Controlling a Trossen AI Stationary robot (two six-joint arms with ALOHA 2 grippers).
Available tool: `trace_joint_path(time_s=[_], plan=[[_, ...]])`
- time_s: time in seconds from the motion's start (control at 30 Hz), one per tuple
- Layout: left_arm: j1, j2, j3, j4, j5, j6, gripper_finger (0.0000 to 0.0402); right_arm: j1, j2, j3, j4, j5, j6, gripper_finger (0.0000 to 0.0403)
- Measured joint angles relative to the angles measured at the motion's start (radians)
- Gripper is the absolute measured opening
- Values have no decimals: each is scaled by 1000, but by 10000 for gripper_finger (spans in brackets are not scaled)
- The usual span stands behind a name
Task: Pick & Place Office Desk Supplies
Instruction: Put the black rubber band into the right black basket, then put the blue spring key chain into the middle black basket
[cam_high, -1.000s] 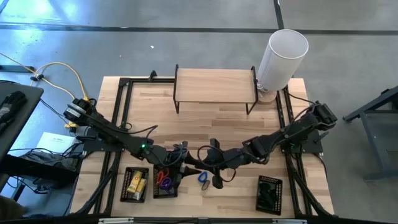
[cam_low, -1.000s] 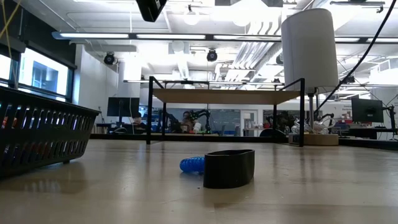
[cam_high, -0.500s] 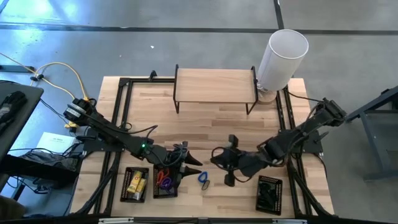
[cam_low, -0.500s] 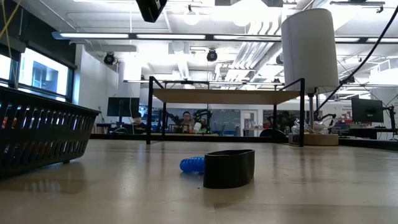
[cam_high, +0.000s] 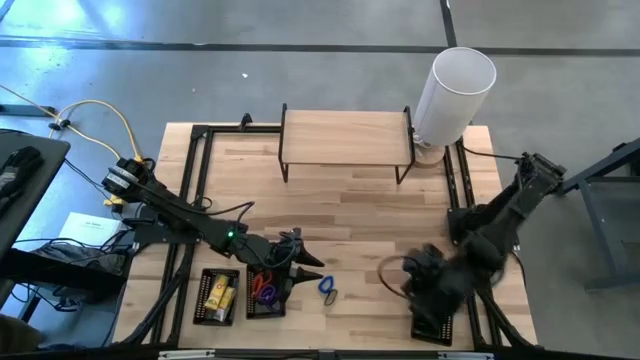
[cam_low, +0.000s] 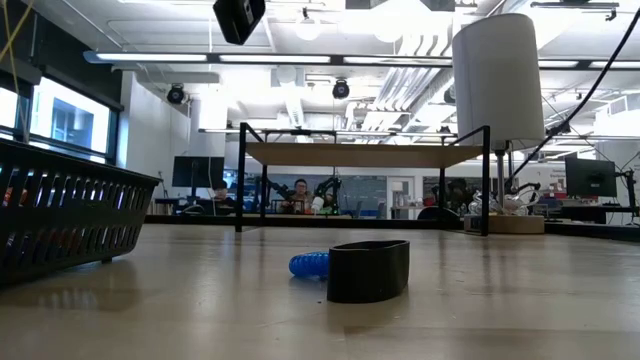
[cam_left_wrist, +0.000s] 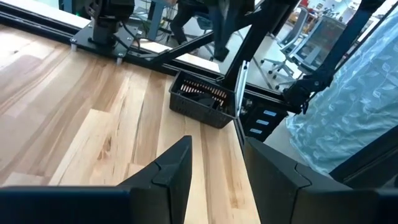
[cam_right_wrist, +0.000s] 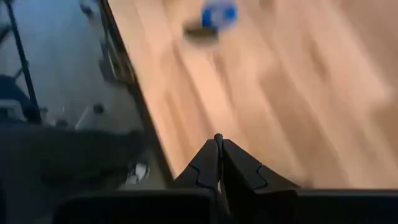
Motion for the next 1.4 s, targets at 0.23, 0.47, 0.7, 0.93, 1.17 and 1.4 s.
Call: trace_joint_path(time_s=[0.23,0.47,0.7,0.93,1.17,1.4], plan=[[9,0,0,-15,-1,1,142,240,17,0,-114,63,325,3],[10,0,0,-27,-2,1,142,339,58,-56,-147,144,540,3],[-3,0,0,-58,-1,1,142,364,59,-258,127,140,634,4],[-3,11,0,-100,-1,-83,142,363,59,-336,163,35,714,20],[-11,95,-1,-102,2,-156,142,363,59,-336,165,41,690,106],[-11,145,-2,-99,1,-127,142,363,59,-336,169,49,629,156]])
